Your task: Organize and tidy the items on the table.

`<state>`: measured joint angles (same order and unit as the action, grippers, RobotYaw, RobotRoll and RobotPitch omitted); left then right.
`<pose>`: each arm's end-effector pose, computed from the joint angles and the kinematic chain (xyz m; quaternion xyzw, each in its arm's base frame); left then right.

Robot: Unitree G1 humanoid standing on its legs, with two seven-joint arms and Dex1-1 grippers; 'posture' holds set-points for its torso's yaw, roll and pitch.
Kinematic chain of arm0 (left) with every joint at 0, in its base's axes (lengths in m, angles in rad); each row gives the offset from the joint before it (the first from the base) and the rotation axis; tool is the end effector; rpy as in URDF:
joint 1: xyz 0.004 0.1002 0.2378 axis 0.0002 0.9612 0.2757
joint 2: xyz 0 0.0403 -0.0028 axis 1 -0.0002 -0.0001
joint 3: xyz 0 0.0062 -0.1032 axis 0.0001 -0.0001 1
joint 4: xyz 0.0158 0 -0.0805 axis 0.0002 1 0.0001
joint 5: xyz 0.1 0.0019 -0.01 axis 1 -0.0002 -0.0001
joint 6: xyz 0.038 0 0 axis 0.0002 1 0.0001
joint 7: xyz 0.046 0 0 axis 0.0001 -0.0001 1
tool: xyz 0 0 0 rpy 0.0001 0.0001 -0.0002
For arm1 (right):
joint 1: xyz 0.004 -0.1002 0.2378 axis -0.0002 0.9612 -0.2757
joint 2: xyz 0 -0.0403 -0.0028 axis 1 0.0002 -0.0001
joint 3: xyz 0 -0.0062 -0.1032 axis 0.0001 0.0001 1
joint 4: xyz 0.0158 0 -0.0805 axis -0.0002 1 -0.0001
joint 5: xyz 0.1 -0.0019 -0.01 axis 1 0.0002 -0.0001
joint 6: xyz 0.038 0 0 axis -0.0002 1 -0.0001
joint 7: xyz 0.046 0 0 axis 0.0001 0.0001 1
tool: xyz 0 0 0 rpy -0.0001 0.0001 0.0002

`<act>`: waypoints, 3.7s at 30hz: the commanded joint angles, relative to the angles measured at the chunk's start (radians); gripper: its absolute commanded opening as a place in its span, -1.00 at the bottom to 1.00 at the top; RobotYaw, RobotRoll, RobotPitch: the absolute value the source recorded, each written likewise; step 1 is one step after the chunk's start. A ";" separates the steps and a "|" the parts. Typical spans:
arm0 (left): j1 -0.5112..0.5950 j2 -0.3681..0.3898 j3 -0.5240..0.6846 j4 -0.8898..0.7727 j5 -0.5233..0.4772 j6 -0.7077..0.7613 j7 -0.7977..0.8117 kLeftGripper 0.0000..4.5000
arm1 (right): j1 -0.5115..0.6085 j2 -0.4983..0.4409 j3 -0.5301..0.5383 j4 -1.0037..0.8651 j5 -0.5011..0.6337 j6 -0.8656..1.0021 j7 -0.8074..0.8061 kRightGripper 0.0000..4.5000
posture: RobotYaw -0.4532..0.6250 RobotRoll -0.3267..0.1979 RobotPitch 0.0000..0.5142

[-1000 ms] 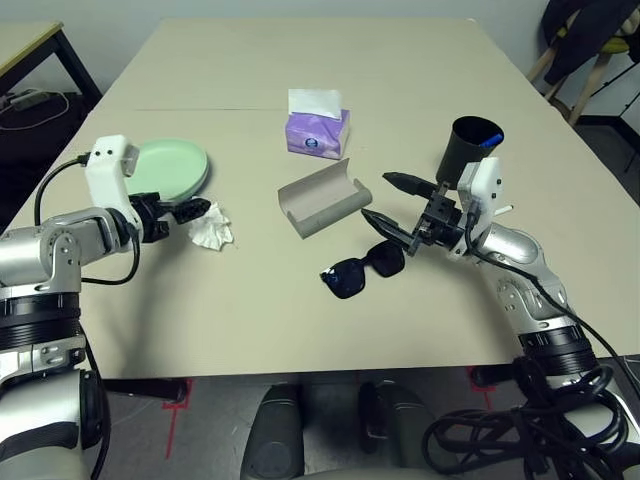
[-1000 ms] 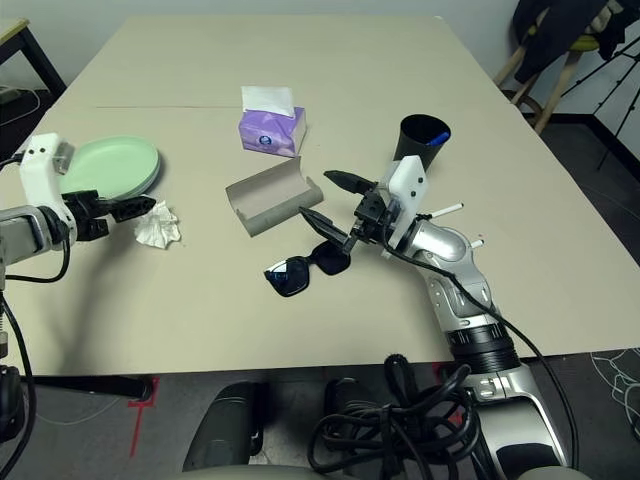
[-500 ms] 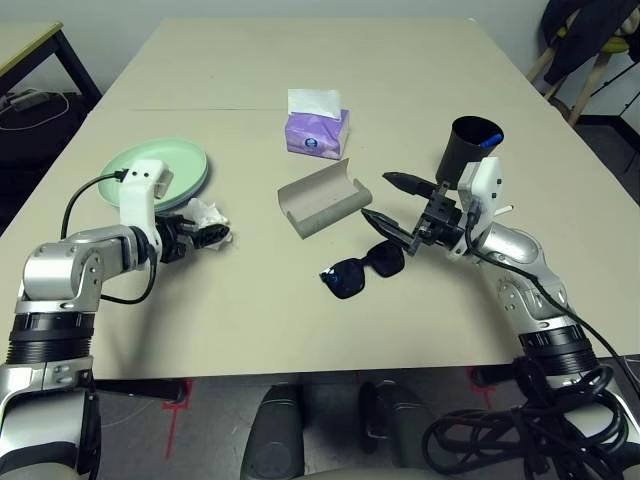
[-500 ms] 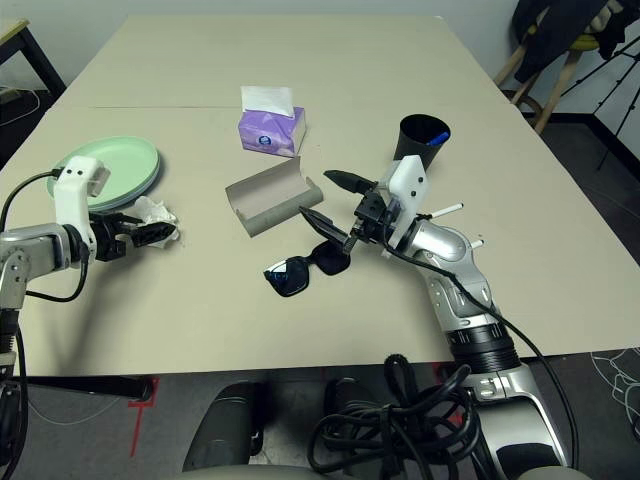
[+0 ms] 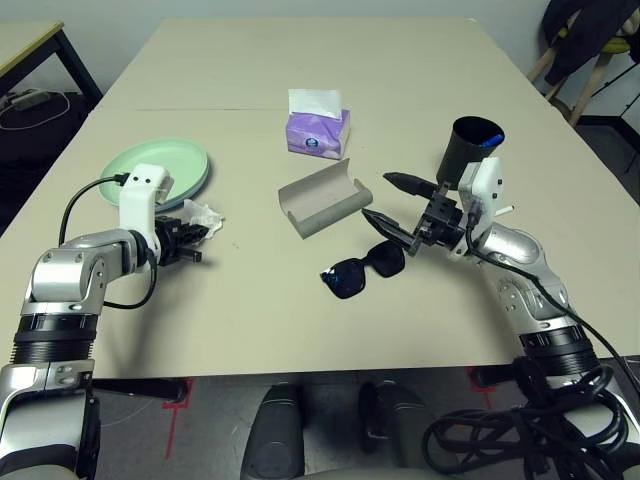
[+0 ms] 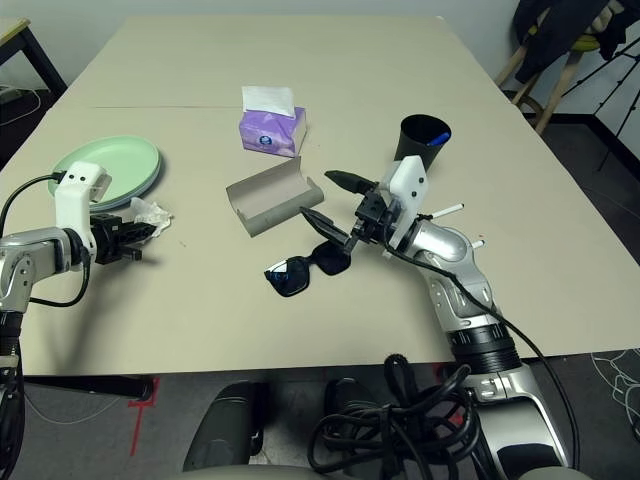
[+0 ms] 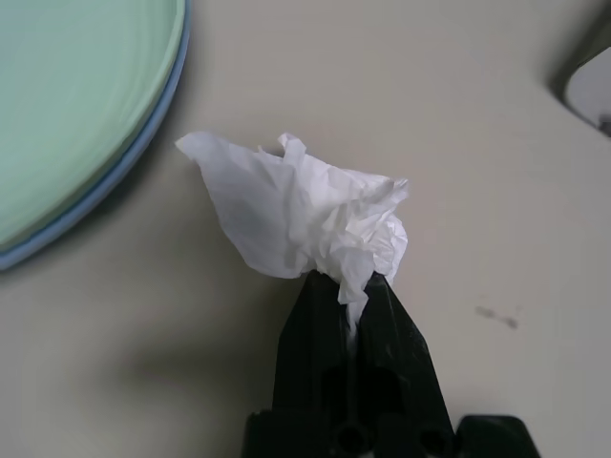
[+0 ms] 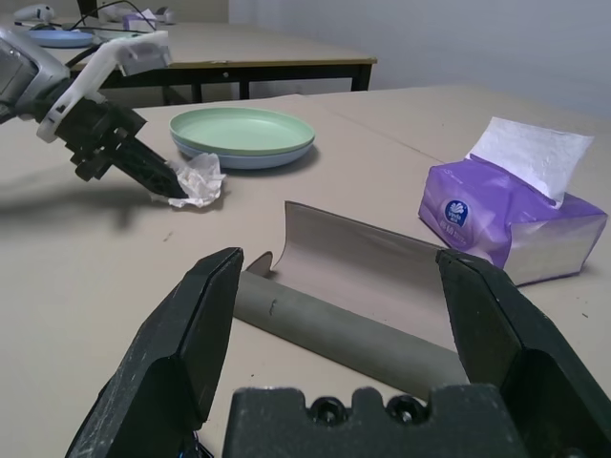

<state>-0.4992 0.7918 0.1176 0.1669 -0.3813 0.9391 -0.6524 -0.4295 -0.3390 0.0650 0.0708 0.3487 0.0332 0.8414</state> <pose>0.2642 0.3017 0.1719 0.0347 0.2733 -0.1698 0.9462 0.2766 -0.1764 0.1357 -0.0629 -0.1304 0.4738 0.8687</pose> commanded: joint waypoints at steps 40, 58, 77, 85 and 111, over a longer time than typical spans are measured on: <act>-0.489 -0.113 0.122 0.778 0.185 -0.512 0.297 0.78 | -0.019 0.022 -0.001 -0.011 0.000 0.001 0.001 1.00 | 0.16 0.25 -0.59; -0.319 -0.087 -0.083 0.441 0.185 -0.691 -0.355 0.98 | -0.016 0.006 -0.004 -0.004 0.003 0.001 0.033 1.00 | 0.15 0.25 -0.57; -0.157 -0.133 -0.083 0.396 0.036 -0.946 -0.865 0.98 | 0.021 -0.113 -0.031 -0.083 0.038 0.065 0.064 1.00 | 0.05 0.25 -0.38; -0.085 -0.171 -0.116 0.274 0.019 -0.992 -0.913 0.98 | -0.016 -0.242 0.035 -0.164 -0.001 0.210 0.122 1.00 | 0.03 0.25 -0.26; 0.012 -0.171 -0.122 0.191 0.019 -1.037 -0.863 0.98 | -0.568 -0.464 0.697 -0.478 -0.338 0.798 0.344 1.00 | 0.09 0.25 -0.20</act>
<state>-0.5006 0.6163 -0.0016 0.3802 -0.3652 -0.0951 -1.5214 -0.9922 -0.8066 0.7363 -0.4185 0.0316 0.8535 1.1626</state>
